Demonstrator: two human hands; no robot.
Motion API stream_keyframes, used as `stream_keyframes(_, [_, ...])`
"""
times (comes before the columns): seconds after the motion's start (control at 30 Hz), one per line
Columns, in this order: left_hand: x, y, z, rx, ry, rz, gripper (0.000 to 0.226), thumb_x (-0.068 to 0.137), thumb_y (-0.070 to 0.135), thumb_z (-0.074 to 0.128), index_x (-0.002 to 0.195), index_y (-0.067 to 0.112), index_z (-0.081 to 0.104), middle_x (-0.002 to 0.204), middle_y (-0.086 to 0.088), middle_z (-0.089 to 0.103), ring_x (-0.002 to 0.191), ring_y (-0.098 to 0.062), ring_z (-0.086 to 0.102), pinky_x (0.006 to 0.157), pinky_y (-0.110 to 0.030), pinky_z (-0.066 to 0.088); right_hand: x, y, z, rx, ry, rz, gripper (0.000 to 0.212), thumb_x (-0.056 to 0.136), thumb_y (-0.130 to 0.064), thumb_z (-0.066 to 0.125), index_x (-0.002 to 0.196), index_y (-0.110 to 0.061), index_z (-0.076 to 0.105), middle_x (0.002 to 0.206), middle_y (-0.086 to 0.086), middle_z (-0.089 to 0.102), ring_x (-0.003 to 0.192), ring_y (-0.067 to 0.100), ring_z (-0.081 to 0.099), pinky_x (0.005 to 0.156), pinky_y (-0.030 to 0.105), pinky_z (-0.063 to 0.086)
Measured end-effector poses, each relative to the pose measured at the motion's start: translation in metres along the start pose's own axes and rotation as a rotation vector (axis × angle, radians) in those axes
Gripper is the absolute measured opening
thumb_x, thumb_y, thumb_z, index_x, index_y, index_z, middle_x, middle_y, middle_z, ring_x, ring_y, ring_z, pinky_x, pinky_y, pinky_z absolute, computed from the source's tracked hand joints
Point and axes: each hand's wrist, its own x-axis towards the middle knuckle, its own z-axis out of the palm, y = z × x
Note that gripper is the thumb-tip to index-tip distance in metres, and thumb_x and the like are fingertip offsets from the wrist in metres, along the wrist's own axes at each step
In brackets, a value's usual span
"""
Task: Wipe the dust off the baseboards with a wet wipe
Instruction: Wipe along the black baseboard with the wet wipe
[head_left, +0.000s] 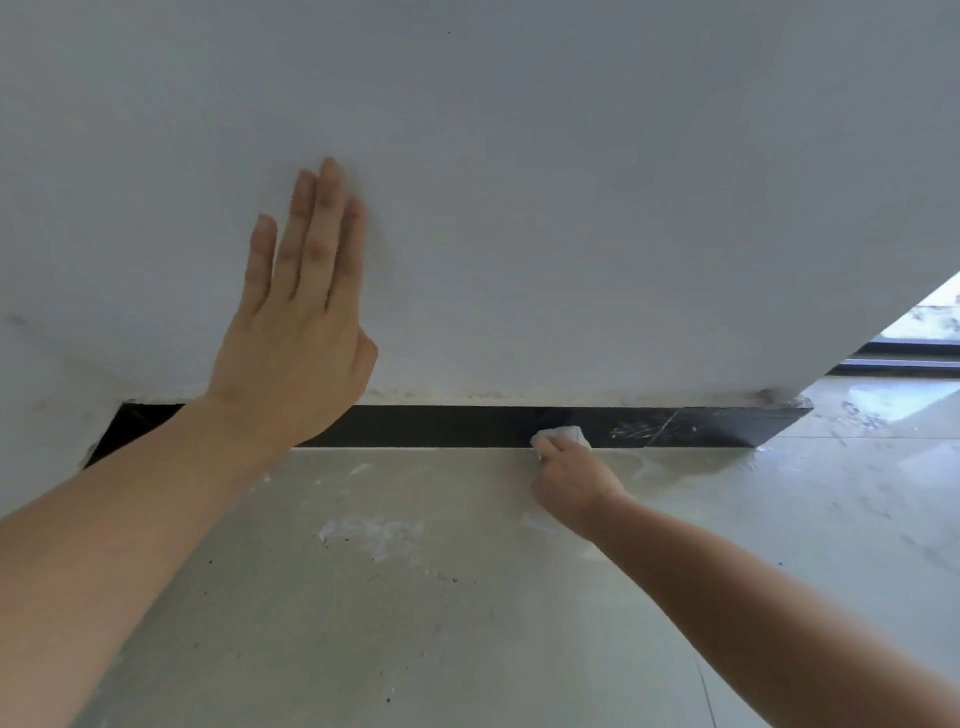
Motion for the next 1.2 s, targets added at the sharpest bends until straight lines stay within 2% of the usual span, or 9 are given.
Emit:
stream_keyframes(0.23, [0.051,0.055,0.004,0.047,0.123,0.376,0.080,0.093,0.027,0.051,0.151,0.005,0.001,0.158,-0.011,-0.004,0.146,-0.028,-0.001,0.117,-0.040,-0.003,-0.015,-0.009,-0.008,-0.074,0.202,-0.144,0.014,0.085,-0.015,0.060,0.094,-0.022,0.070,0.106,-0.004,0.069,0.119,0.024,0.041,0.097,0.032,0.034])
stream_keyframes(0.33, [0.065,0.066,0.010,0.111,0.099,0.425,0.087,0.091,0.037,0.053,0.151,0.006,-0.003,0.157,-0.010,-0.017,0.146,-0.027,-0.010,0.118,-0.039,-0.004,0.005,0.005,-0.013,-0.136,0.277,-0.150,0.019,0.084,-0.016,0.058,0.095,-0.025,0.071,0.108,-0.007,0.068,0.124,0.022,0.043,0.101,0.030,0.035])
stream_keyframes(0.43, [0.067,0.064,0.012,0.156,0.066,0.430,0.088,0.092,0.040,0.050,0.151,0.008,-0.008,0.154,-0.009,-0.026,0.143,-0.024,-0.020,0.118,-0.037,-0.006,0.021,0.020,-0.005,-0.162,0.278,-0.117,0.019,0.080,-0.016,0.061,0.093,-0.024,0.072,0.110,-0.006,0.066,0.124,0.022,0.043,0.092,0.031,0.041])
stream_keyframes(0.67, [0.065,0.065,0.005,0.090,0.085,0.437,0.076,0.095,0.005,0.047,0.151,0.008,-0.004,0.155,-0.008,-0.017,0.144,-0.026,-0.011,0.118,-0.038,-0.005,0.001,0.051,0.040,-0.071,0.288,-0.003,0.015,0.055,-0.012,0.076,0.064,-0.024,0.075,0.090,-0.010,0.067,0.099,0.020,0.052,0.065,0.031,0.039])
stream_keyframes(0.73, [0.063,0.066,0.006,0.102,0.100,0.426,0.075,0.095,0.002,0.046,0.151,0.007,-0.003,0.155,-0.009,-0.018,0.144,-0.026,-0.014,0.118,-0.039,-0.005,-0.014,0.054,0.052,-0.004,0.250,0.055,0.016,0.060,-0.013,0.076,0.073,-0.022,0.076,0.093,-0.009,0.068,0.098,0.021,0.055,0.068,0.032,0.043])
stream_keyframes(0.83, [0.064,0.069,0.006,0.083,0.074,0.417,0.070,0.095,-0.003,0.037,0.151,0.008,-0.004,0.154,-0.007,-0.024,0.143,-0.024,-0.020,0.118,-0.038,-0.008,-0.031,0.049,0.060,0.041,0.117,0.106,0.025,0.079,-0.004,0.062,0.101,-0.011,0.071,0.107,0.004,0.063,0.107,0.029,0.042,0.084,0.040,0.042])
stream_keyframes(0.93, [0.064,0.072,0.005,0.057,0.056,0.401,0.063,0.093,-0.007,0.015,0.151,0.007,-0.005,0.153,-0.007,-0.025,0.143,-0.025,-0.020,0.119,-0.038,-0.007,-0.039,0.035,0.037,0.061,0.066,0.069,0.021,0.081,-0.004,0.061,0.100,-0.010,0.067,0.099,0.004,0.065,0.106,0.027,0.040,0.081,0.040,0.042])
stream_keyframes(1.07, [0.061,0.075,0.009,0.044,0.043,0.383,0.060,0.091,-0.007,-0.003,0.151,0.004,-0.002,0.155,-0.012,-0.019,0.143,-0.028,-0.017,0.119,-0.040,-0.005,-0.021,0.010,0.013,-0.027,0.178,-0.097,0.016,0.079,-0.014,0.061,0.091,-0.021,0.069,0.093,-0.003,0.066,0.108,0.026,0.045,0.082,0.041,0.044])
stream_keyframes(1.2, [0.063,0.076,0.012,0.068,0.053,0.379,0.062,0.090,-0.008,0.007,0.151,0.003,0.000,0.155,-0.012,-0.019,0.144,-0.028,-0.015,0.119,-0.040,-0.005,0.006,0.021,0.011,-0.135,0.237,-0.153,0.013,0.077,-0.017,0.062,0.082,-0.025,0.070,0.092,-0.007,0.068,0.112,0.023,0.047,0.085,0.035,0.043])
